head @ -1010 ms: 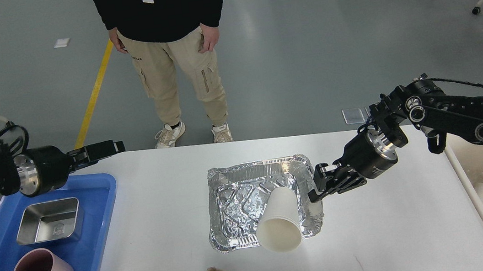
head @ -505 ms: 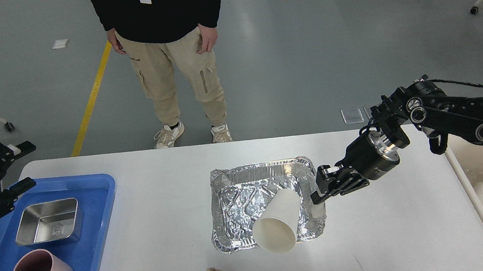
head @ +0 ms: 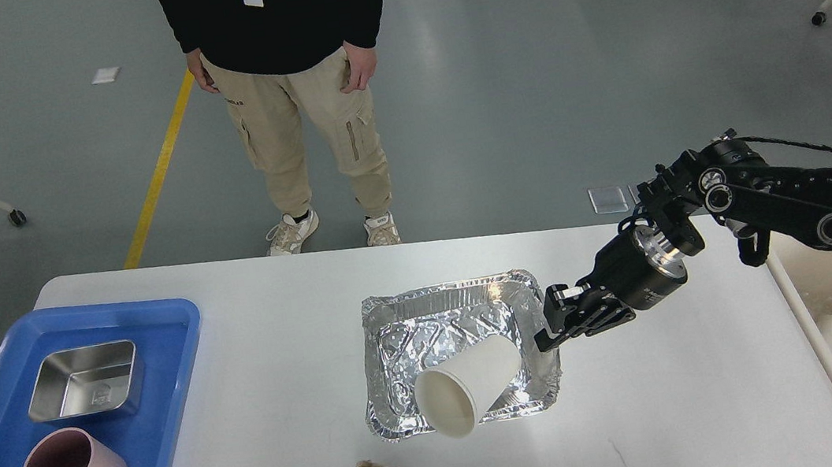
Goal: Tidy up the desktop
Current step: 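Release the paper cup into the foil tray and withdraw the left gripper, then lower the left gripper to the crumpled brown paper and grasp it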
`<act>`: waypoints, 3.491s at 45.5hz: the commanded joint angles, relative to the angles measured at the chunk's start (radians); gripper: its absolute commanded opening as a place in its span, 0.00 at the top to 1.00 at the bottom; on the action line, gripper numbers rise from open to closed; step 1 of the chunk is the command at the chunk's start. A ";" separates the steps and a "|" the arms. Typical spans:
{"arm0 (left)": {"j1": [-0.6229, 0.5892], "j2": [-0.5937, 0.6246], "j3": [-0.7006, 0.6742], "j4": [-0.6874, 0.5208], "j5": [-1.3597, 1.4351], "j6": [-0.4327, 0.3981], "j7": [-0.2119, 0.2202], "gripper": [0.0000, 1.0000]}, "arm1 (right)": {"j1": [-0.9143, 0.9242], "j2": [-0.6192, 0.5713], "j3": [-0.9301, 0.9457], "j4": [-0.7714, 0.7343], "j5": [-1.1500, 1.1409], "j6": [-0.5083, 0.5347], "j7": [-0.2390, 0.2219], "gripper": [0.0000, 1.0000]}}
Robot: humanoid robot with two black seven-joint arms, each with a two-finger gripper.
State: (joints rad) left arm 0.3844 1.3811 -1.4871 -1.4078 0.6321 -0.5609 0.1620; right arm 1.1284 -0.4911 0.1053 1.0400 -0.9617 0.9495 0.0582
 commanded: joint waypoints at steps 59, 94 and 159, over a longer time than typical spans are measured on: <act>-1.136 -0.465 0.882 -0.066 0.876 -0.399 -0.084 0.03 | 0.030 -0.024 0.007 0.021 0.006 0.003 0.000 1.00; -1.113 -0.978 1.156 -0.042 1.169 -0.384 -0.078 0.03 | 0.033 -0.027 0.016 0.023 0.006 0.000 0.002 1.00; -1.046 -1.031 1.219 0.096 1.275 -0.211 -0.274 0.90 | 0.033 -0.047 0.027 0.058 0.008 -0.005 0.000 1.00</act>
State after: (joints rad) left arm -0.6611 0.3479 -0.2768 -1.3101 1.9025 -0.7706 -0.0982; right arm 1.1627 -0.5364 0.1320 1.0984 -0.9541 0.9450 0.0583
